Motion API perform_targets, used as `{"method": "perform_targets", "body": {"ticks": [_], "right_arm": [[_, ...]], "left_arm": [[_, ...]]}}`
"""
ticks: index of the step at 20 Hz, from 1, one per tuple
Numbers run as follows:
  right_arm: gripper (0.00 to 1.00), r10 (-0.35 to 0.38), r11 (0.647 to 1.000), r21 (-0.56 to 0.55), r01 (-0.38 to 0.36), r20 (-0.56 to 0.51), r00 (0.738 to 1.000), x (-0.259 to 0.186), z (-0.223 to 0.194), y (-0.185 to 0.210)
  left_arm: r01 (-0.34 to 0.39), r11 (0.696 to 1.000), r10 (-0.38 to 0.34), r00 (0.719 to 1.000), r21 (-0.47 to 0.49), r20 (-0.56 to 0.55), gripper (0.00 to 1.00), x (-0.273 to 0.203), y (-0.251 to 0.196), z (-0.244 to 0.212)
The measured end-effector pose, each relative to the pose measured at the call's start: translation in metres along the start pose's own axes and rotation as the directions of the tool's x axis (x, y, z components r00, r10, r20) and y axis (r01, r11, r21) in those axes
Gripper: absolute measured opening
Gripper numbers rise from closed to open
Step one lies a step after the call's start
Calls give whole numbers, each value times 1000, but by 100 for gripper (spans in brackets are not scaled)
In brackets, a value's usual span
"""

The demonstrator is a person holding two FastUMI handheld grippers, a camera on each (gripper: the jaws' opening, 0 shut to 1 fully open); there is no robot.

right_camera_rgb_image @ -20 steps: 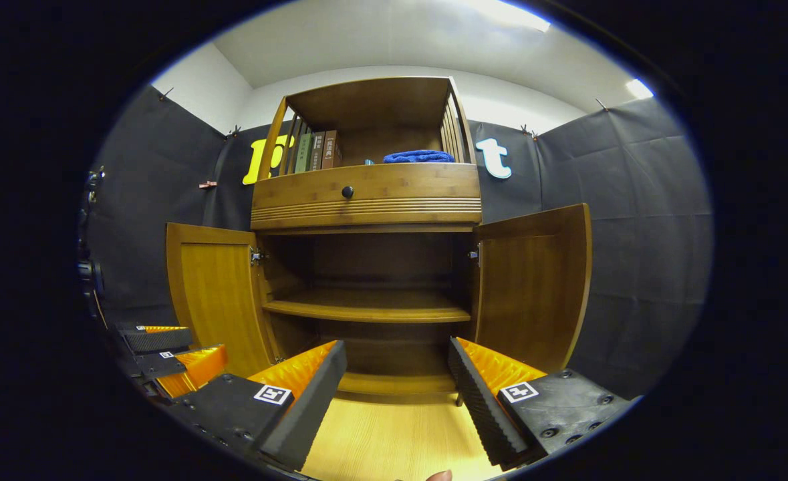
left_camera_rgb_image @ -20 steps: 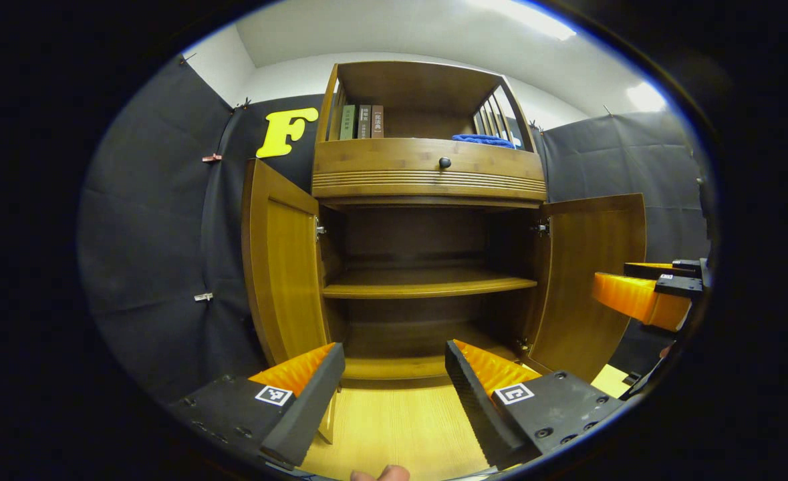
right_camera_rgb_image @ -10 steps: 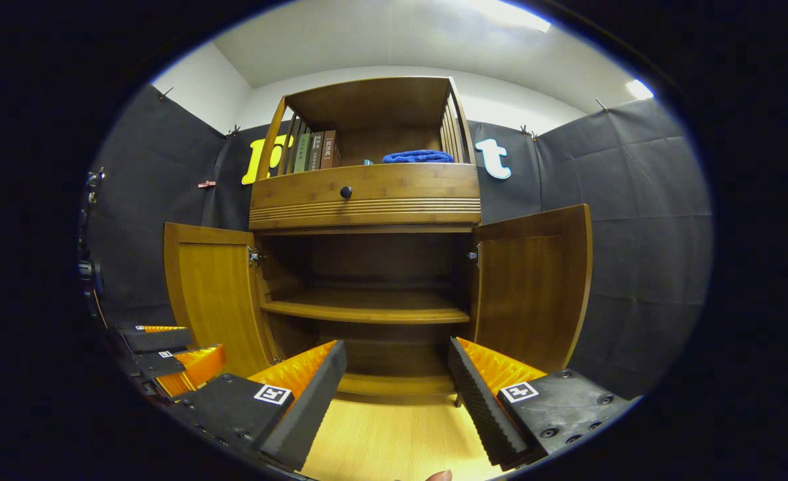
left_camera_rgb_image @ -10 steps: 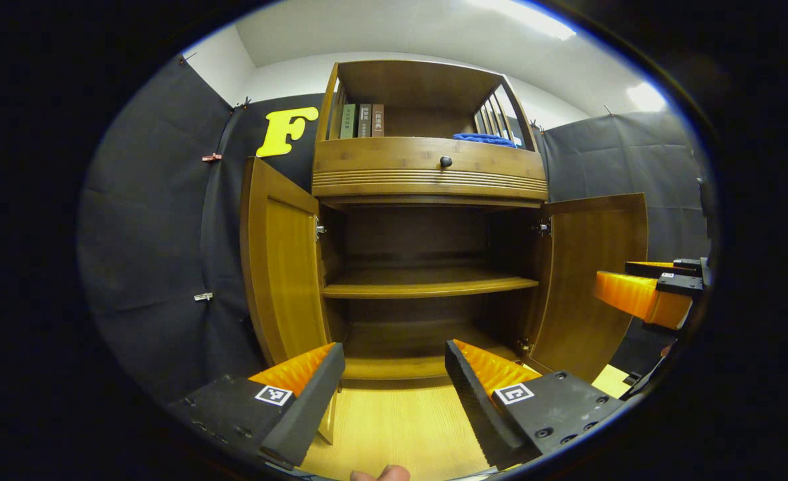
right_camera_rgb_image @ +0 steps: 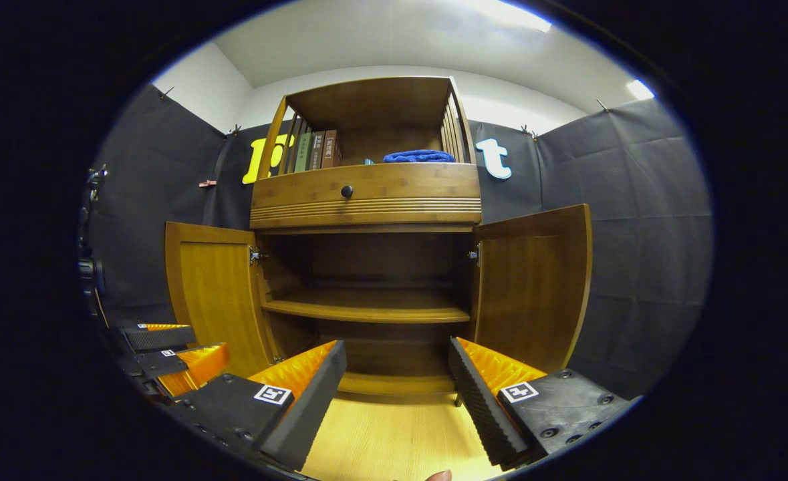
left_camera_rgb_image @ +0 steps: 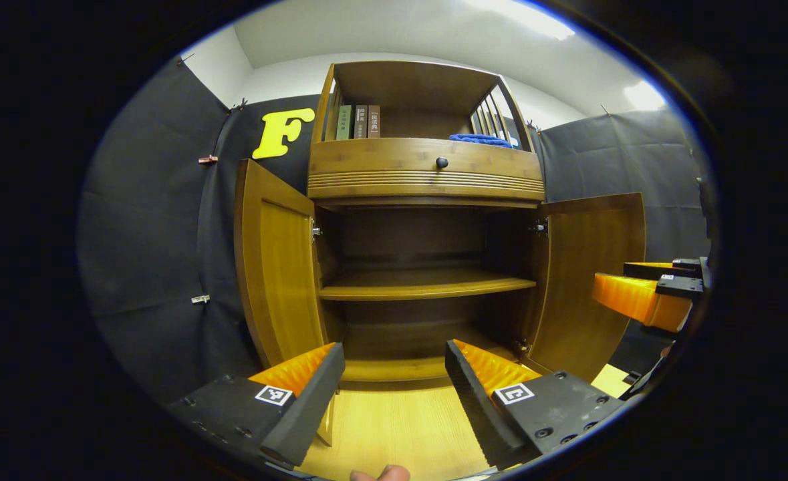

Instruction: Open the right door of the double-door shoe cabinet with the right hand, and open the left door with the left hand.

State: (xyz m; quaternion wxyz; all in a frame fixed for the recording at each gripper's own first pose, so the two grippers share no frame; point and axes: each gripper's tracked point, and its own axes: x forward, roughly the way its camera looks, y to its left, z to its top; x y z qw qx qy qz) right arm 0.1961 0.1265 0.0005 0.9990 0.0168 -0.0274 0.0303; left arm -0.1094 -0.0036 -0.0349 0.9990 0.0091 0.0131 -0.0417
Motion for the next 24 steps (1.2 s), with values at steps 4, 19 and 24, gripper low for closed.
{"method": "perform_targets", "body": {"ticks": [4,19,24], "right_arm": [[96,1,1000,2,-1,-3,1000,-1,-2,2],[97,-17,1000,3,17,4,1000,-8,1,-5],[95,-15,1000,-3,15,4,1000,-10,1,-6]], "left_arm": [[6,1000,-6,1000,3,-1,94,2,0,0],[19,1000,-19,1000,14,11,94,1,-4,1],[12,1000,-12,1000,8,13,94,0,-3,2]]}}
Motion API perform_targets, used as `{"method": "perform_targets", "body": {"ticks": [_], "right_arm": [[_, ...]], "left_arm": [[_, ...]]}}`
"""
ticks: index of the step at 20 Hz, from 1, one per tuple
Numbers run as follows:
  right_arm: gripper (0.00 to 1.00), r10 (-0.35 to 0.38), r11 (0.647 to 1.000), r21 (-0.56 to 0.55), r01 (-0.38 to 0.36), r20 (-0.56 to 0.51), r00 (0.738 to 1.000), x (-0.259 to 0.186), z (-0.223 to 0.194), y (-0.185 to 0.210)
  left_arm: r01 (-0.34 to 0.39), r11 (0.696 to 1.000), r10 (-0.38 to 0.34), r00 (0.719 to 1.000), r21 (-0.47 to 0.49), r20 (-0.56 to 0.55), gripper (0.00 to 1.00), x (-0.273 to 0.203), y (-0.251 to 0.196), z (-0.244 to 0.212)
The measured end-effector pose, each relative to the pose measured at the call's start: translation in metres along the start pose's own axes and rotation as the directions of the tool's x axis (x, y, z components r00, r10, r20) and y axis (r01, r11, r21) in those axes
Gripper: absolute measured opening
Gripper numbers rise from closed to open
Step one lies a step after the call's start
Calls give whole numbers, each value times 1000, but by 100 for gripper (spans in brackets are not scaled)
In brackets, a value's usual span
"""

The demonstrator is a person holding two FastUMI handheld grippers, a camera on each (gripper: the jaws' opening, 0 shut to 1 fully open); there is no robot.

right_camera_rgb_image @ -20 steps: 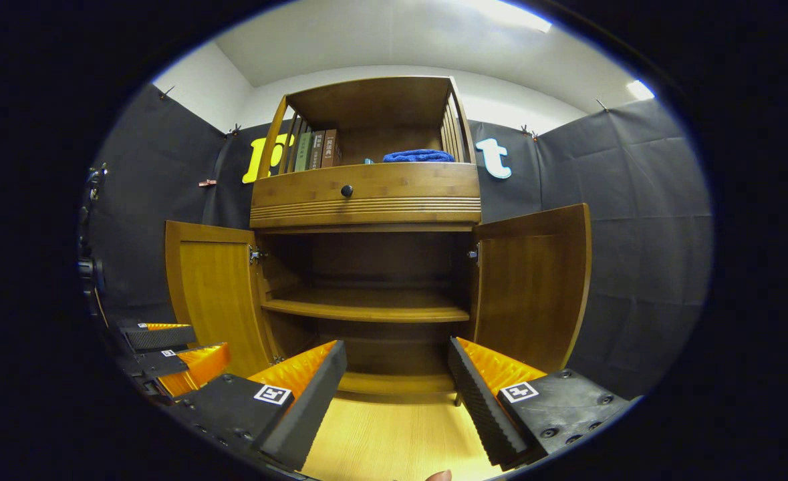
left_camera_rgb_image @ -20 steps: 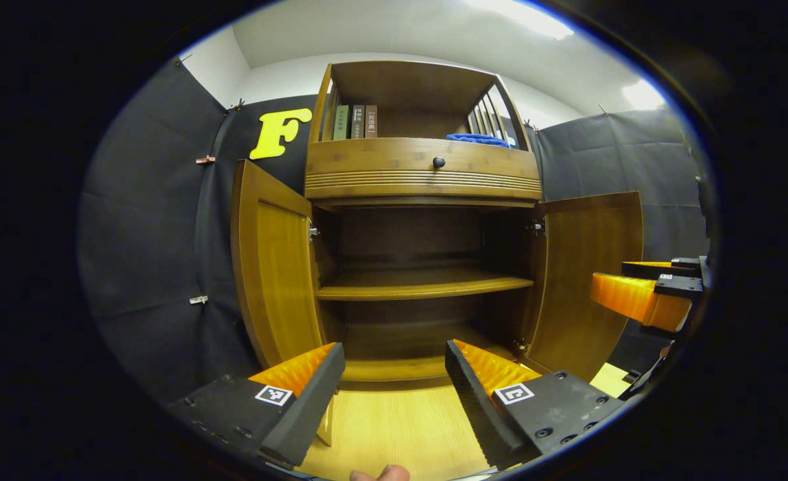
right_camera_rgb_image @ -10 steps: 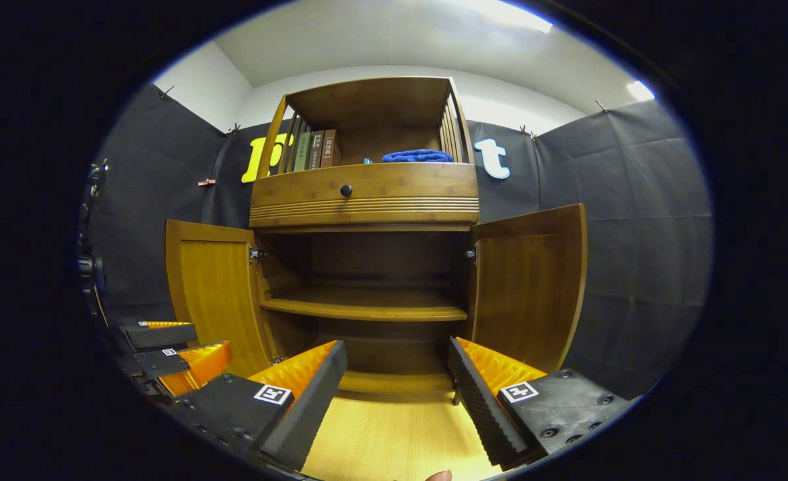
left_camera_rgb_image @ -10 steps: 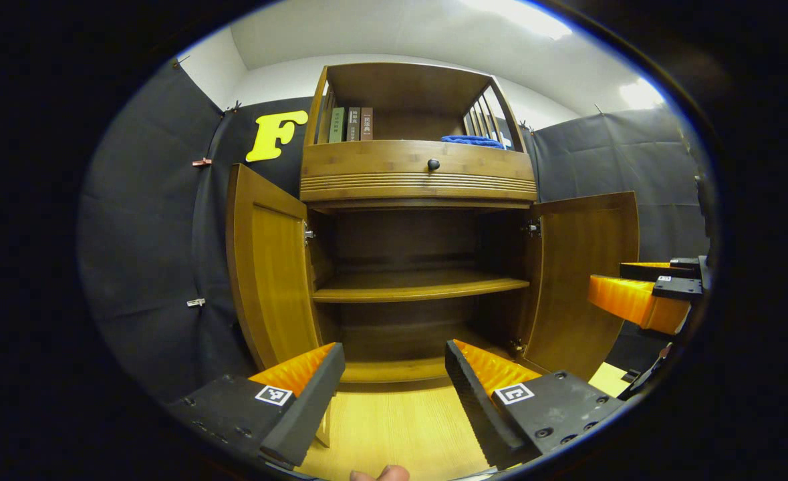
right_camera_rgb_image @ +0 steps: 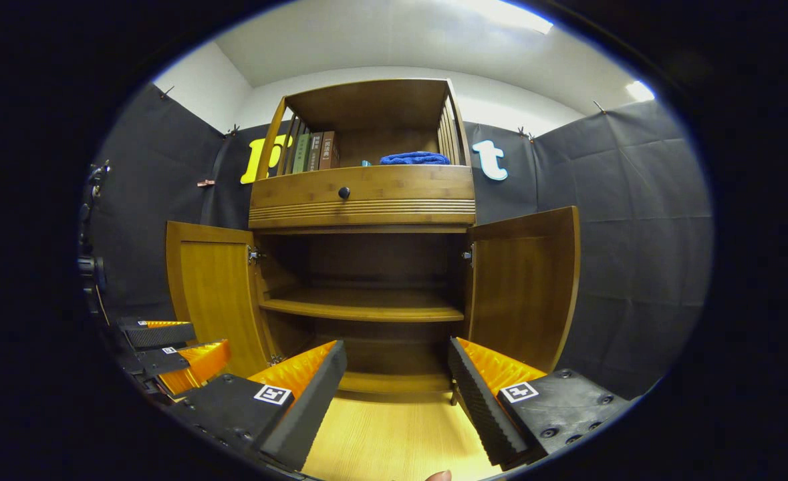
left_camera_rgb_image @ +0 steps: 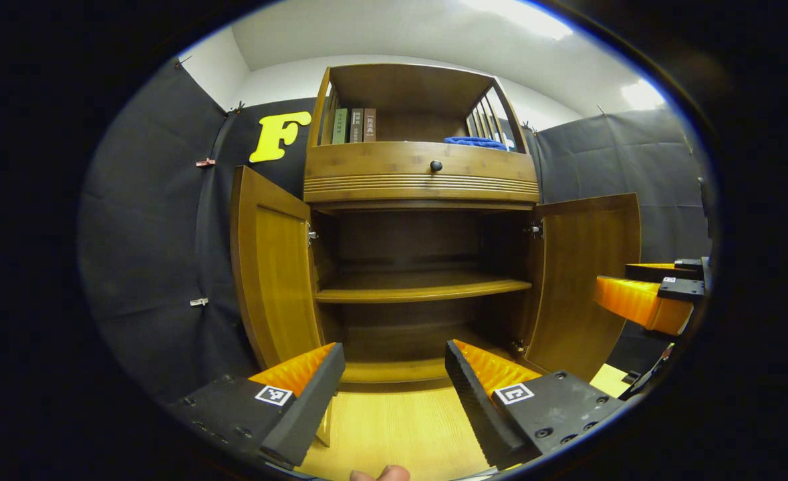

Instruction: Open the right door of the double-door shoe cabinet with the right hand, and open the left door with the left hand.

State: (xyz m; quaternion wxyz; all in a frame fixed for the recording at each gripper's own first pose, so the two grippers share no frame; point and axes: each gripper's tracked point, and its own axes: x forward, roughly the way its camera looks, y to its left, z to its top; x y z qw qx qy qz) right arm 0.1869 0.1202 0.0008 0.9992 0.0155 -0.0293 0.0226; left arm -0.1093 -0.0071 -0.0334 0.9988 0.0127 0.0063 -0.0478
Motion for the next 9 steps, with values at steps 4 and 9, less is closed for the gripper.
{"method": "perform_targets", "body": {"ticks": [4,9], "right_arm": [[95,6,1000,1,-6,3,1000,0,2,2],[95,11,1000,3,-11,-3,1000,1,0,3]], "left_arm": [[-10,1000,10,1000,2,5,94,-1,1,2],[-16,1000,16,1000,0,-2,94,0,1,1]]}}
